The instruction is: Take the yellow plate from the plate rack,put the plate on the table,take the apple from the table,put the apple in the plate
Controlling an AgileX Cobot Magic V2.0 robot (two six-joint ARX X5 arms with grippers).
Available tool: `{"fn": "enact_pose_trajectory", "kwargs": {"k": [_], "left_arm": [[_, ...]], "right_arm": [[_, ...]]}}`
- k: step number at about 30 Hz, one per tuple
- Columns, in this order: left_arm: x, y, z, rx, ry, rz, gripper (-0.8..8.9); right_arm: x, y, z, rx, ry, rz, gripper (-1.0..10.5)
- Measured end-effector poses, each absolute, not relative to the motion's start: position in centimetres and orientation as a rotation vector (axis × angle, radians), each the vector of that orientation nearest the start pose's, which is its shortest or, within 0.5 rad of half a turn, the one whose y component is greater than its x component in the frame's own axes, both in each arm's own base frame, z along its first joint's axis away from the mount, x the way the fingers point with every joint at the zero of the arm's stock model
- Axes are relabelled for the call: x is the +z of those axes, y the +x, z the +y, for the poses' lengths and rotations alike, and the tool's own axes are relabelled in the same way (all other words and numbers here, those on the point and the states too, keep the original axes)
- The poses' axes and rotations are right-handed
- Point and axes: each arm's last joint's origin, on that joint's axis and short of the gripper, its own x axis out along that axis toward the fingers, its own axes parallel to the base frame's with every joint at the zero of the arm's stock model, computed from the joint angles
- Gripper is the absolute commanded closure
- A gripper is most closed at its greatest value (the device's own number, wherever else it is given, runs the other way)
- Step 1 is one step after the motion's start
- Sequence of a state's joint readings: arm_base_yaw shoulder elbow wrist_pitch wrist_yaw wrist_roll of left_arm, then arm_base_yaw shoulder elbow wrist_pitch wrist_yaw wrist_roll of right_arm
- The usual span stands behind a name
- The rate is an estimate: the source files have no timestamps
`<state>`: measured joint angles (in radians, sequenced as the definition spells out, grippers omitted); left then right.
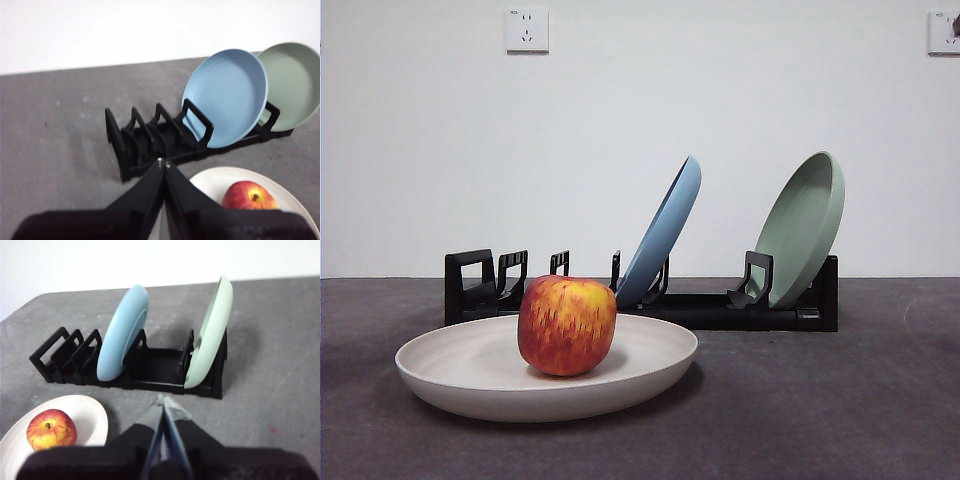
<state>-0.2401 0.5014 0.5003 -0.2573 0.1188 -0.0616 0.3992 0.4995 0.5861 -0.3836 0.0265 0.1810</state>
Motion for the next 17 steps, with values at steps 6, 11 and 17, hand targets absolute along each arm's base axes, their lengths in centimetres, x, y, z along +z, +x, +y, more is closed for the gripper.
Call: {"fn": "enact_pose_trajectory", "kwargs": {"k": [6, 11, 17], "left_arm": [[25.96, 12.63, -3.45, -0.344, -0.052, 0.33, 8.16], [25.86, 12.76, -3.48, -0.344, -0.051, 0.34, 8.16], [25.96, 12.36, -3.36, -0.323, -0.023, 0.327, 8.16]], "right_arm": [[28.24, 11.07, 4.58, 0.336, 0.138, 0.33, 9.5], [28.23, 11.09, 4.59, 0.335, 0.142, 0.333, 9.5], [28.24, 11.07, 4.58, 0.334, 0.145, 0.332, 9.5]]}}
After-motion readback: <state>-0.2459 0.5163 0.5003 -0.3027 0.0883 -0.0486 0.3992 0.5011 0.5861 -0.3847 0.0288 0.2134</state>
